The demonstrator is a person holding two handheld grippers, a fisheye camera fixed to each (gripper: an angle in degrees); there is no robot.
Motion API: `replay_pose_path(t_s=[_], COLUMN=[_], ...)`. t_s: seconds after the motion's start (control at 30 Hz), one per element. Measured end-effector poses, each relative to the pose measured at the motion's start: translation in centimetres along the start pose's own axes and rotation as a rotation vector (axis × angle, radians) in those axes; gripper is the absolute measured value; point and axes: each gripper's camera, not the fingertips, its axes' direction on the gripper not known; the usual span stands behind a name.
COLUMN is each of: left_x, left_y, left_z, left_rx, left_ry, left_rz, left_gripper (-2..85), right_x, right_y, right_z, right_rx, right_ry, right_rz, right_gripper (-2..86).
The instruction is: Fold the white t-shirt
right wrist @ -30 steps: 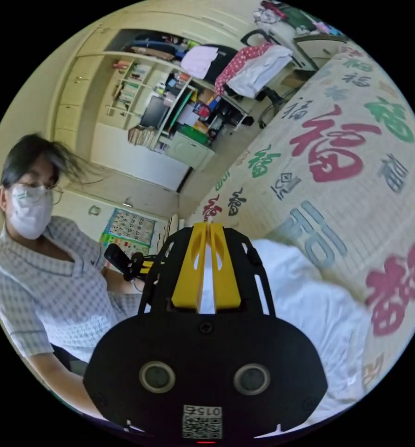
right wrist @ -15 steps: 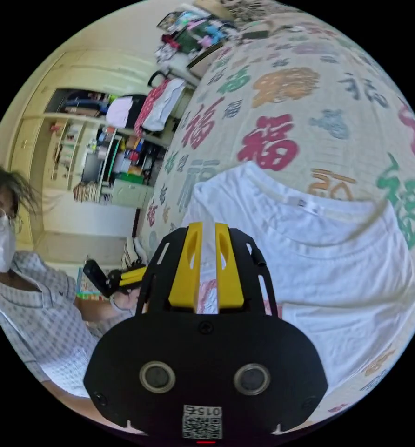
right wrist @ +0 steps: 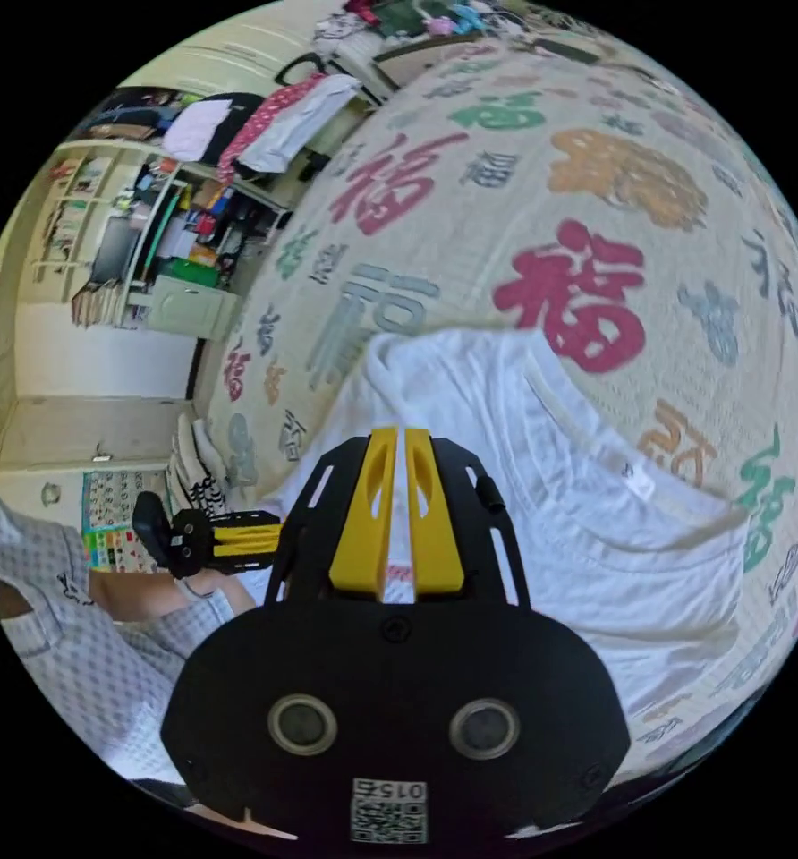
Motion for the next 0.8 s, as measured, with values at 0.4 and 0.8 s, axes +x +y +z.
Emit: replay_pose_path(t_s=[0.4, 0.8], left_x=[1.5, 2.8], left_y=[-2.6, -20.3], left_z=[5.4, 7.5], left_rx=[-0.064, -0.036], left_ry=[-0.117, 0.088], left_rz=[0.124, 0.319], left_gripper=[0.2, 8.8], right_x=[0.2, 10.5], right_y=[-1.8, 13.6], right_z=[0.9, -15.1], right_rx=[-0.069, 0.062], right_ry=[0.052, 0.276], right_rz=[0.056, 0.106], right_gripper=[-0.2, 8.9])
